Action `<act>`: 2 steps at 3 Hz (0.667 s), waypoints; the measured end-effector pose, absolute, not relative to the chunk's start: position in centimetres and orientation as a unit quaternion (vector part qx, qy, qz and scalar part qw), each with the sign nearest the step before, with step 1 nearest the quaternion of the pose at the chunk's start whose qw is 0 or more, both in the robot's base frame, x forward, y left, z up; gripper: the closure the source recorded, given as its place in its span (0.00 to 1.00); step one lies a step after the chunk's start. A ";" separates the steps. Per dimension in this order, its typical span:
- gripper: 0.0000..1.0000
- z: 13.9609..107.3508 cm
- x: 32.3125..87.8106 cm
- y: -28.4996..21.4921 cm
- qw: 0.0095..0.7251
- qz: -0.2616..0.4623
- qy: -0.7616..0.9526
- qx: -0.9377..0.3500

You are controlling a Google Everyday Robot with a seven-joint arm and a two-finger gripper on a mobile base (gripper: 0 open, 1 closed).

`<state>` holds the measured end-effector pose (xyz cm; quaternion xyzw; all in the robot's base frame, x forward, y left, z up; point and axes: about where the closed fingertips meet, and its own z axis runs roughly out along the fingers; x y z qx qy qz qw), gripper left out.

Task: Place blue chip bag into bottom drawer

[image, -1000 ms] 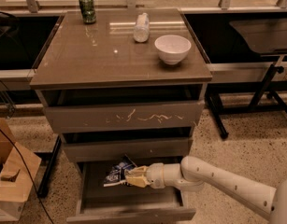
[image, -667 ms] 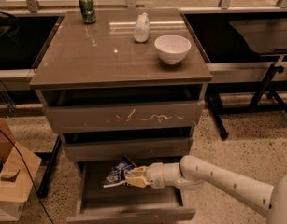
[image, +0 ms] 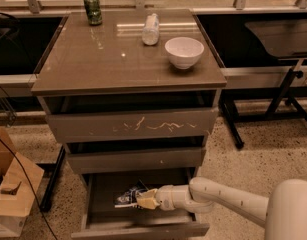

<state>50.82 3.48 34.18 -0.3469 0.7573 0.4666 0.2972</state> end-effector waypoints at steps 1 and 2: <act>1.00 30.9 51.7 3.1 0.285 0.466 0.772 -0.326; 0.82 27.2 52.7 2.8 0.264 0.465 0.790 -0.300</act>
Offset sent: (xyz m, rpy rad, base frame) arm 0.0343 -0.0163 -0.1160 -0.0561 0.1915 -0.1132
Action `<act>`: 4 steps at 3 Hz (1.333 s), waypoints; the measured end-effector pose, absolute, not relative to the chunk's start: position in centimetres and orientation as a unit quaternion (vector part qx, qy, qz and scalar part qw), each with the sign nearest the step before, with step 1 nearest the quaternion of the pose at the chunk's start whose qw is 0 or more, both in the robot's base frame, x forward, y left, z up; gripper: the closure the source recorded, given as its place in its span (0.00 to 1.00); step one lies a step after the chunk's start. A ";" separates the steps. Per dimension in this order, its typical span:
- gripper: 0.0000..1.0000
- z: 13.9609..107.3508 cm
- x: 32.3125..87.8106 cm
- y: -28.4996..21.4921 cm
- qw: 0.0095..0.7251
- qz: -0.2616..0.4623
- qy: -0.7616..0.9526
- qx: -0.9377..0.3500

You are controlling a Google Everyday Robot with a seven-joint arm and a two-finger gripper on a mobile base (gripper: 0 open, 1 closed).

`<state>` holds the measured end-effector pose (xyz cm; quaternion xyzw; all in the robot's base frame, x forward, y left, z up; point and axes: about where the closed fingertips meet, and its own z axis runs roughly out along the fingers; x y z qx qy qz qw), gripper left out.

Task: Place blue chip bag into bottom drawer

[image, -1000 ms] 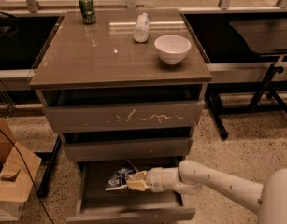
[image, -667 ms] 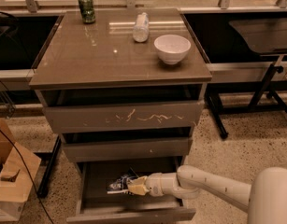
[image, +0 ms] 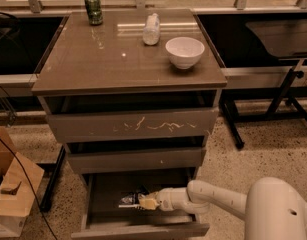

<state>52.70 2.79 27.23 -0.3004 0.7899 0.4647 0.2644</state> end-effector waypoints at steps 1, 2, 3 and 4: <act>0.59 23.5 52.8 2.4 0.241 0.466 0.809 -0.267; 0.37 23.2 52.7 2.4 0.240 0.466 0.810 -0.265; 0.13 23.2 52.7 2.4 0.240 0.466 0.810 -0.265; 0.00 23.2 52.7 2.4 0.240 0.466 0.810 -0.265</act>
Offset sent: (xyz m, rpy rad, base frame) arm 0.0007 -0.0031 -0.0333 -0.0113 0.0701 -0.0373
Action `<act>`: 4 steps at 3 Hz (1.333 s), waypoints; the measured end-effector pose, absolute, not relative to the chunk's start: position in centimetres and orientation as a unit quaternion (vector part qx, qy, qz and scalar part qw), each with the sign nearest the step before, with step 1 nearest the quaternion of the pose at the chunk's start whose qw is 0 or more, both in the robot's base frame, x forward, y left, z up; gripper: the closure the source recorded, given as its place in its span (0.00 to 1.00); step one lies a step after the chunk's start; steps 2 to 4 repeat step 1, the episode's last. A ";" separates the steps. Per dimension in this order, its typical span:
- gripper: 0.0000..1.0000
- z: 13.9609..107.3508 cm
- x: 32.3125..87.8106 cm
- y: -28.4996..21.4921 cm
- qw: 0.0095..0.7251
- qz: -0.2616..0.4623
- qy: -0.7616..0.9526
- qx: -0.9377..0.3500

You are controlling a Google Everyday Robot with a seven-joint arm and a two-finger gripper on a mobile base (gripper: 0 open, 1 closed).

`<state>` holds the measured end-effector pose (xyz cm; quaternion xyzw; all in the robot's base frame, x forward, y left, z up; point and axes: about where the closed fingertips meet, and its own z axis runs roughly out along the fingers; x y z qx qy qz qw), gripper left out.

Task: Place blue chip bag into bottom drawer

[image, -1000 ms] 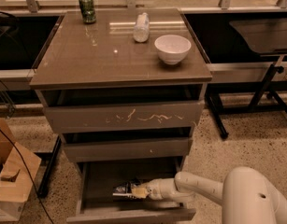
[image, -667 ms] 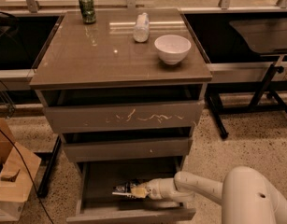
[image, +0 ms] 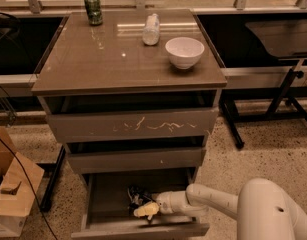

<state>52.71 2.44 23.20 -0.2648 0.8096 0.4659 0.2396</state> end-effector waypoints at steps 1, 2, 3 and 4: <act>0.00 23.2 52.7 2.4 0.240 0.466 0.810 -0.265; 0.00 23.2 52.7 2.4 0.240 0.466 0.810 -0.265; 0.00 23.2 52.7 2.4 0.240 0.466 0.810 -0.265; 0.00 23.2 52.7 2.4 0.240 0.466 0.810 -0.265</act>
Offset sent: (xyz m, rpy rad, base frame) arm 0.0000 0.0000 0.0000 0.0000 0.0000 0.0000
